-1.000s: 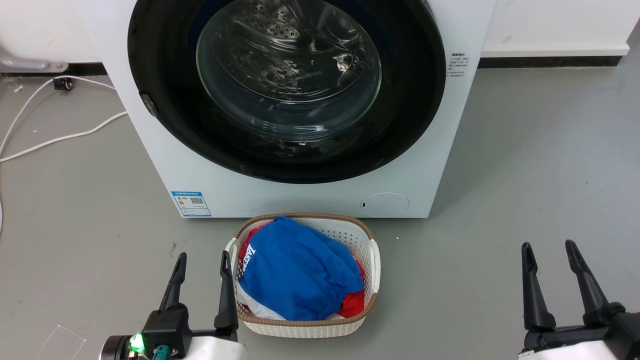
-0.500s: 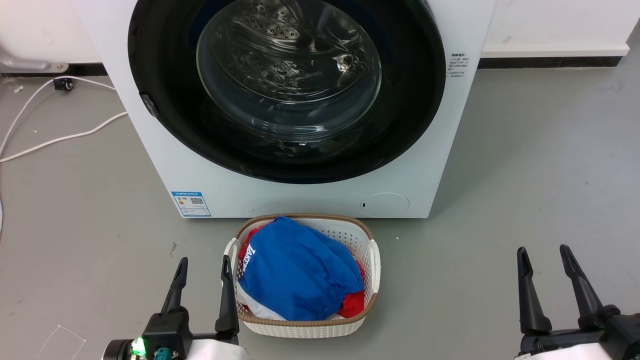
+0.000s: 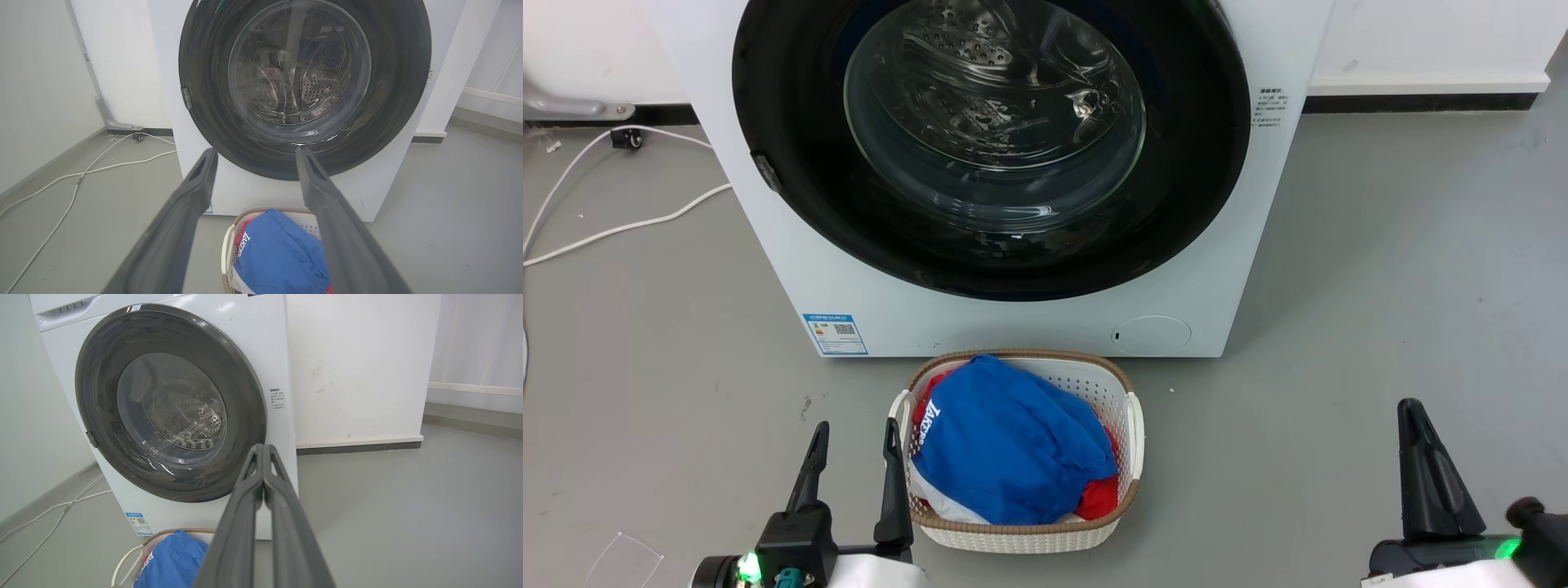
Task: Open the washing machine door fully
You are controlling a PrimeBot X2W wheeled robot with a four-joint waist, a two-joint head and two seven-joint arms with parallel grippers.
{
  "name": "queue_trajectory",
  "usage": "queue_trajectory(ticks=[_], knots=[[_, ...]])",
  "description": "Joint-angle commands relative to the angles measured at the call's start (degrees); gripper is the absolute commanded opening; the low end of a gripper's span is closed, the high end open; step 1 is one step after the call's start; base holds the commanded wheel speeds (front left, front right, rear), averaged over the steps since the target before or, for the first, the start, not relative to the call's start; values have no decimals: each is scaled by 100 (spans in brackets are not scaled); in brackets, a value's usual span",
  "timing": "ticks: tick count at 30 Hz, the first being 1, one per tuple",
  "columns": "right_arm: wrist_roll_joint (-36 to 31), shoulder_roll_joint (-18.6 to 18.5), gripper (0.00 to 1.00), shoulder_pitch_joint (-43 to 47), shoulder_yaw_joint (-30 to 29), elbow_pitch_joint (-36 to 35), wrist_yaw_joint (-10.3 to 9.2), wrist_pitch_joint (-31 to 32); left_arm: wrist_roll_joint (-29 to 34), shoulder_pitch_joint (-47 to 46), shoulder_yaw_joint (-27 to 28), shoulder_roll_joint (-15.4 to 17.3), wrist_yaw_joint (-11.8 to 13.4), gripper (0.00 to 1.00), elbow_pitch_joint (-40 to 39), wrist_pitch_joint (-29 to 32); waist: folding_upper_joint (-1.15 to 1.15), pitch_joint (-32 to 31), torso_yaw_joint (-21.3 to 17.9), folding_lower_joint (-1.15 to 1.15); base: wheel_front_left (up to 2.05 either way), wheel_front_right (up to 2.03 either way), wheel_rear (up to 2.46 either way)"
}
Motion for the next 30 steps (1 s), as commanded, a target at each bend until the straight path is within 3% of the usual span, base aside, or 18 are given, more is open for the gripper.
queue_trajectory(ticks=[1,5,12,19,24,30], knots=[[276,15,0,-7,47,-36,-2,-12,-8,6,1,-12,7,100,-3,-43,0,0,-5,0,0,0,0],[1934,11,0,-50,-7,55,-1,-12,-19,17,9,-12,5,100,7,-42,0,7,-21,0,0,0,0],[5843,-2,0,-160,234,502,0,-11,-33,13,7,-10,-14,100,22,-37,0,0,-22,0,0,0,0],[8460,13,0,-191,653,285,0,6,-42,37,20,-11,10,100,16,-36,0,3,-26,0,0,0,0],[9508,7,0,-47,483,35,-1,689,-23,44,26,-11,10,100,6,-31,0,0,-32,0,0,0,0],[9378,10,0,65,249,-192,0,1783,3,43,28,-11,13,100,-7,-31,0,20,-43,0,0,0,0]])
